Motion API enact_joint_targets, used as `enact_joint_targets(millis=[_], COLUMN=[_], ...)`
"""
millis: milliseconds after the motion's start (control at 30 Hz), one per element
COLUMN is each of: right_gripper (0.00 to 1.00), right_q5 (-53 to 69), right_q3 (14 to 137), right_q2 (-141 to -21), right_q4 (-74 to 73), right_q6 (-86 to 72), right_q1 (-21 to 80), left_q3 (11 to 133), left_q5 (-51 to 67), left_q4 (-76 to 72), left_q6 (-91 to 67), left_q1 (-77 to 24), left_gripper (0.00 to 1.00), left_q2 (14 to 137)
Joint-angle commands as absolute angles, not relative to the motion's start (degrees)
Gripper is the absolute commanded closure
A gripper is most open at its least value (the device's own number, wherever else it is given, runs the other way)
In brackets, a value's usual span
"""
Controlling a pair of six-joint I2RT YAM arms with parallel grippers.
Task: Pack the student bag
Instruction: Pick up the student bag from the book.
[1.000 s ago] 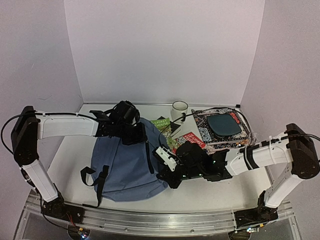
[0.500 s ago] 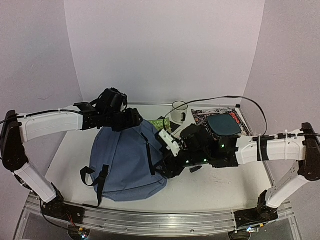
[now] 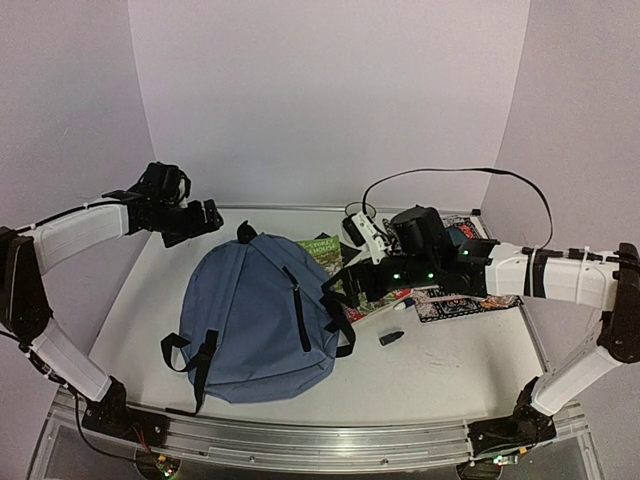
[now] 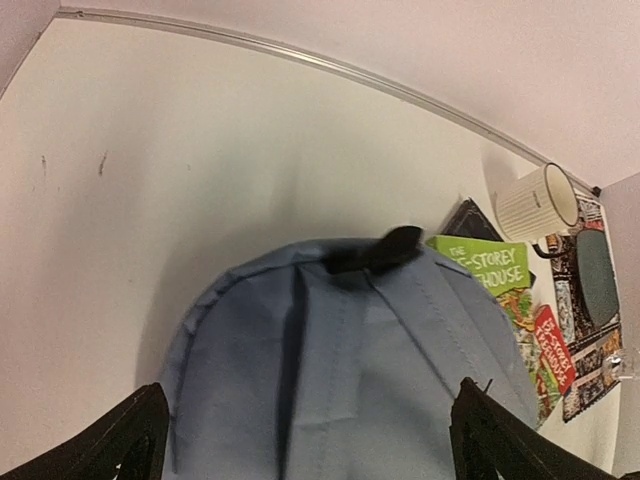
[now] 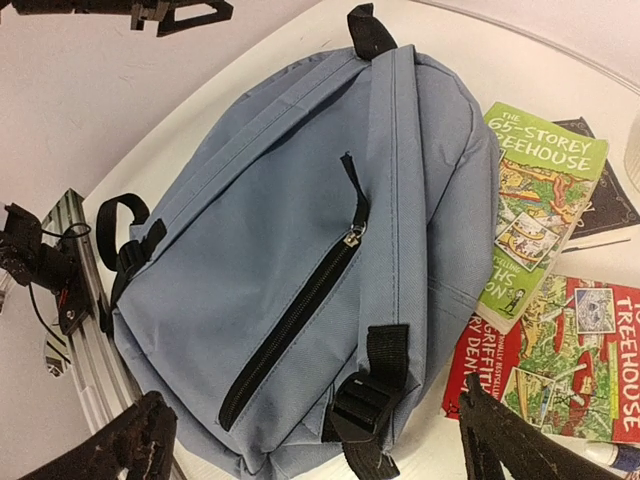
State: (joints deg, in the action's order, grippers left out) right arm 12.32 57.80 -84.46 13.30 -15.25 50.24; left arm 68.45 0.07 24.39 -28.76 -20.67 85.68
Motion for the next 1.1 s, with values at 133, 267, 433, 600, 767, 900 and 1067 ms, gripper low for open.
enact_joint_targets(millis=[133, 267, 433, 600, 767, 900, 1067], right_gripper=[0.02, 0.02, 0.02, 0.02, 0.02, 0.02, 0.03], right_q5=[15.06, 15.79, 16.17, 16.00, 16.19, 16.42, 16.90], right_q3=[60.09, 61.23, 61.81, 60.05, 59.64, 60.38, 60.73], right_q2=[-86.21, -87.53, -88.05, -87.55, -87.93, -88.50, -89.11], right_q4=[14.10, 14.19, 14.34, 15.78, 16.17, 16.17, 16.17], right_q6=[-17.84, -17.60, -17.75, -19.28, -19.94, -20.15, -20.73], right_q1=[49.01, 48.61, 48.47, 48.51, 48.54, 48.53, 48.46], left_q3=[70.08, 72.10, 73.18, 74.59, 77.19, 78.73, 79.35], left_q5=[23.31, 27.18, 40.09, 49.30, 55.84, 60.90, 64.62], left_q4=[23.51, 23.38, 22.16, 22.13, 22.17, 22.65, 23.86], left_q6=[-12.26, -7.36, -5.18, -2.20, -1.03, -0.37, 1.25], left_q1=[-7.76, -5.57, 0.10, 1.49, 1.52, 1.54, 1.50], left_gripper=[0.01, 0.01, 0.00, 0.01, 0.05, 0.14, 0.50], left_q2=[95.41, 101.08, 107.52, 112.04, 117.76, 120.90, 120.40])
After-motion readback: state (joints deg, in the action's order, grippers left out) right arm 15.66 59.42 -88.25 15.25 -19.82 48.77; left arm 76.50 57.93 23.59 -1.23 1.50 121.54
